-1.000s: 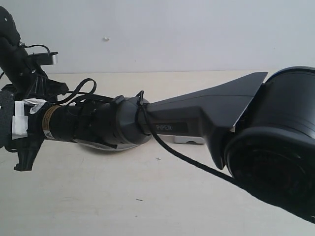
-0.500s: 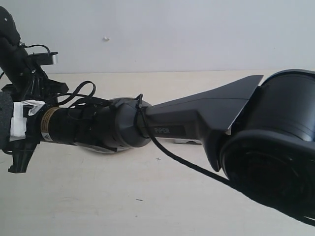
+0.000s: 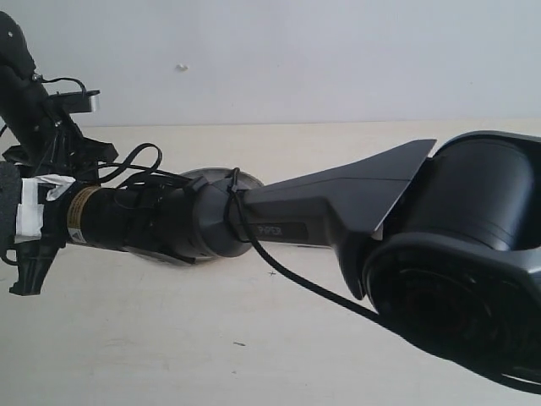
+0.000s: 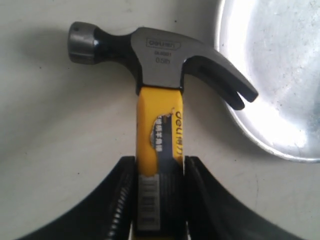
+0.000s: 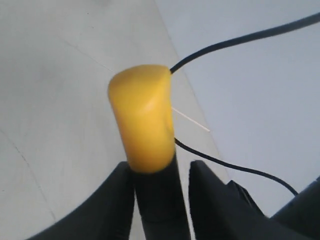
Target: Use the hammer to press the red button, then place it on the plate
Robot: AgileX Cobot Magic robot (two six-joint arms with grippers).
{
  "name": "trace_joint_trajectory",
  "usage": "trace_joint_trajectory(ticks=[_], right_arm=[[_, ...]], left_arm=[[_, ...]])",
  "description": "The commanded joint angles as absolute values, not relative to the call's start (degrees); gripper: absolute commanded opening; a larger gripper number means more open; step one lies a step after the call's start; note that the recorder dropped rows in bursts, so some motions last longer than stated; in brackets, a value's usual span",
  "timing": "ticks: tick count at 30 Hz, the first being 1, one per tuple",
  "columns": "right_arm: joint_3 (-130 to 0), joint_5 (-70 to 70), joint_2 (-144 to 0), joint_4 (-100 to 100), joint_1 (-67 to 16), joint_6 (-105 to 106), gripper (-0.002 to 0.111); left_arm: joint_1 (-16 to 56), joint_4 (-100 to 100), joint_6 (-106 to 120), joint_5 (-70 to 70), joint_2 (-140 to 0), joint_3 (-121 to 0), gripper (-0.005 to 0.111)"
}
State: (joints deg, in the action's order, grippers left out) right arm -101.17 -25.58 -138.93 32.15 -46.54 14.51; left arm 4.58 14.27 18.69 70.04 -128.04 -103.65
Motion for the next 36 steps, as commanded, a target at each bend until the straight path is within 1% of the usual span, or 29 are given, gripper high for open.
trace_joint_trajectory(ticks=[1, 3, 4, 5, 11, 22, 28, 31, 33, 36], right_arm=[[-102.7, -23.7, -138.7, 30.2, -46.6, 15.0, 0.021], [-103.0, -22.5, -138.7, 30.2, -46.6, 15.0, 0.011], [-103.0, -22.1, -138.7, 30.2, -46.6, 15.0, 0.002], [-103.0, -21.8, -138.7, 30.2, -46.6, 15.0, 0.000], [-103.0, -14.9, -138.5, 30.5, -46.6, 15.0, 0.000], [-103.0, -12.4, -138.0, 32.2, -49.9, 16.1, 0.000], [-103.0, -6.7, -138.0, 32.1, -50.3, 16.4, 0.000], [-103.0, -6.0, -138.0, 32.1, -50.3, 16.5, 0.000], [-103.0, -5.9, -137.7, 32.1, -50.3, 16.5, 0.000], [-103.0, -4.5, -137.1, 32.1, -50.3, 16.5, 0.000]], left_arm=[[5.8, 18.9, 18.8, 70.0, -127.6, -103.5, 0.000], [5.8, 18.9, 18.8, 70.0, -127.6, -103.5, 0.000], [5.8, 18.9, 18.8, 70.0, -127.6, -103.5, 0.000], [5.8, 18.9, 18.8, 70.0, -127.6, -103.5, 0.000], [5.6, 18.4, 19.2, 70.0, -127.6, -103.5, 0.000], [5.6, 18.1, 19.2, 70.0, -127.6, -103.5, 0.000], [5.6, 16.9, 18.8, 70.0, -127.6, -103.5, 0.000], [5.6, 16.9, 18.8, 70.0, -127.6, -103.5, 0.000], [5.6, 16.7, 18.4, 70.0, -127.6, -103.5, 0.002], [5.6, 16.0, 17.8, 70.0, -127.6, -103.5, 0.016]])
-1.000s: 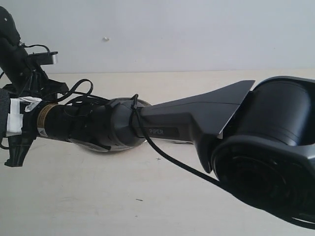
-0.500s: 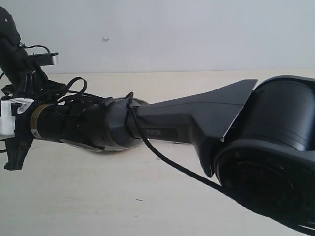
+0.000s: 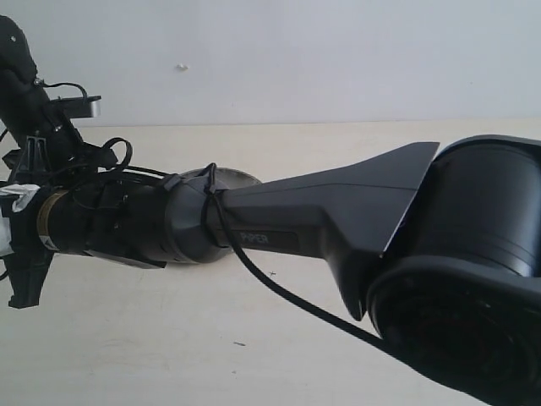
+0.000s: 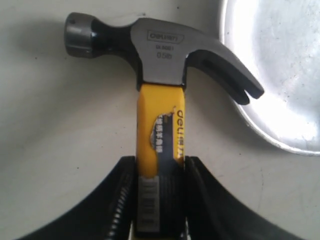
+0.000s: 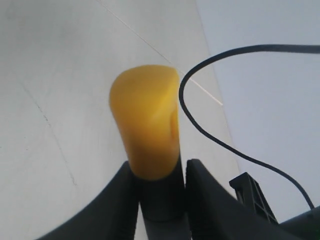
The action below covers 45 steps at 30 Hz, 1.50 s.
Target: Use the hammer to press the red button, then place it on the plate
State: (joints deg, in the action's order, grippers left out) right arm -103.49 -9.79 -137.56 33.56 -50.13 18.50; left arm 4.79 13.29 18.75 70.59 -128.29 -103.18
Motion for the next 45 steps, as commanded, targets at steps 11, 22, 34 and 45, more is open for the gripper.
trace_joint_trajectory(ticks=[11, 22, 34, 45], right_arm=[[-103.0, -3.0, -136.2, 32.1, -50.3, 16.9, 0.000], [-103.0, -2.0, -136.2, 33.3, -50.3, 16.9, 0.000], [-103.0, -1.1, -136.2, 33.5, -50.3, 16.9, 0.000], [-103.0, -1.1, -136.2, 33.5, -50.3, 17.1, 0.000]], left_arm=[[5.8, 16.0, 17.8, 70.0, -127.6, -103.5, 0.034], [5.8, 15.3, 17.8, 70.0, -127.6, -103.5, 0.034], [5.9, 12.6, 15.4, 70.0, -127.6, -103.5, 0.050], [5.9, 8.7, 13.2, 70.0, -127.6, -103.5, 0.050]])
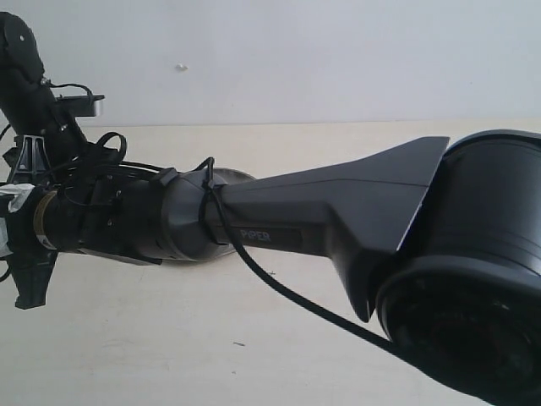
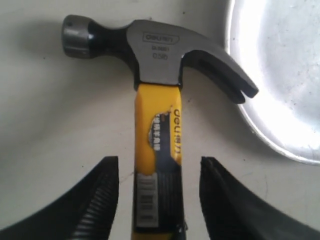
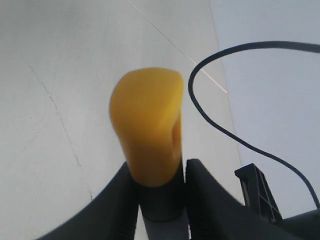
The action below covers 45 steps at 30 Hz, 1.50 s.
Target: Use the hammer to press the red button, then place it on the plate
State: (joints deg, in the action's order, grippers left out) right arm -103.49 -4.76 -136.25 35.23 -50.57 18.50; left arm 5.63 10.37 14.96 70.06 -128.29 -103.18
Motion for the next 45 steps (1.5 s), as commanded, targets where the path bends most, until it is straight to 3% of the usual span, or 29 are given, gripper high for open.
trace_joint_trajectory(ticks=[1, 15, 19, 25, 28, 31, 36, 45], right_arm=[[-103.0, -1.1, -136.2, 33.5, -50.3, 17.1, 0.000], [-103.0, -0.8, -136.2, 33.3, -50.1, 16.9, 0.000], [-103.0, -0.8, -136.2, 33.3, -50.1, 16.9, 0.000], [-103.0, -0.8, -136.2, 33.3, -50.1, 16.5, 0.000], [-103.0, -0.8, -136.2, 33.2, -50.1, 16.4, 0.000], [-103.0, 0.0, -136.0, 32.8, -50.1, 16.4, 0.010], [-103.0, 3.1, -135.9, 29.8, -50.1, 16.3, 0.039], [-103.0, 3.8, -134.6, 25.4, -50.1, 16.4, 0.052]], left_arm=[[5.9, 8.7, 13.1, 70.0, -127.6, -103.5, 0.050], [6.0, 8.0, 13.0, 70.0, -127.6, -100.3, 0.049], [6.0, 8.0, 13.0, 70.0, -127.6, -100.3, 0.034], [6.0, 8.0, 16.1, 70.0, -127.6, -100.3, 0.000], [6.0, 7.9, 16.2, 70.0, -127.6, -100.3, 0.000], [6.0, 7.9, 16.5, 70.0, -127.6, -100.3, 0.000], [6.0, 7.9, 16.7, 70.0, -127.6, -101.0, 0.000], [6.0, 8.0, 16.8, 70.0, -127.5, -101.4, 0.000]])
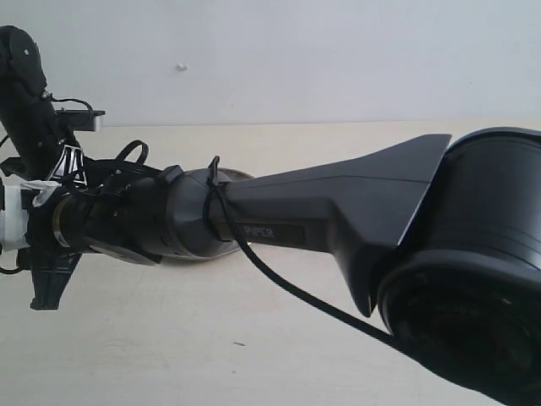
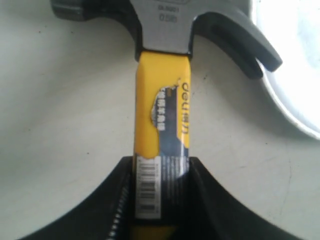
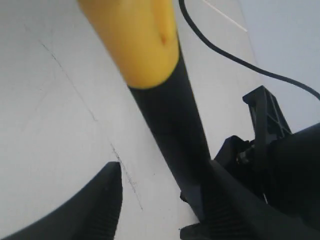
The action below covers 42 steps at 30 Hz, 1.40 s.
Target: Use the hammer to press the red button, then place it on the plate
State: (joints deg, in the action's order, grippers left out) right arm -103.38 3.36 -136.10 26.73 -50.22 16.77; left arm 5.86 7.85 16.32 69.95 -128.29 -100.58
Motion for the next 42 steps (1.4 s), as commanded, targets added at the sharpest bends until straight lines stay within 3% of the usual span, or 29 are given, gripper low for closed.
trace_joint_trajectory(ticks=[1, 7, 16, 23, 37, 42], right_arm=[[-103.0, 5.0, -133.7, 25.4, -50.3, 16.4, 0.054], [-103.0, 21.0, -129.6, 24.0, -51.7, 14.1, 0.056], [-99.6, 27.2, -121.9, 18.3, -51.6, 7.9, 0.048], [-87.9, 19.1, -116.2, 29.5, -49.8, -9.6, 0.032], [-63.5, -4.7, -105.1, 31.5, -41.6, -38.2, 0.030], [-52.7, -18.0, -101.4, 20.8, -37.6, -38.7, 0.024]], left_arm=[[5.8, 8.0, 17.1, 70.0, -127.4, -101.4, 0.000], [5.6, 7.9, 17.6, 70.0, -126.0, -101.4, 0.000], [5.6, 8.2, 17.6, 70.0, -124.9, -101.4, 0.000], [5.6, 9.4, 17.4, 70.0, -121.7, -101.4, 0.000], [5.7, 22.2, 19.3, 70.0, -115.0, -96.8, 0.000], [6.0, 26.0, 19.3, 65.3, -111.6, -90.6, 0.000]])
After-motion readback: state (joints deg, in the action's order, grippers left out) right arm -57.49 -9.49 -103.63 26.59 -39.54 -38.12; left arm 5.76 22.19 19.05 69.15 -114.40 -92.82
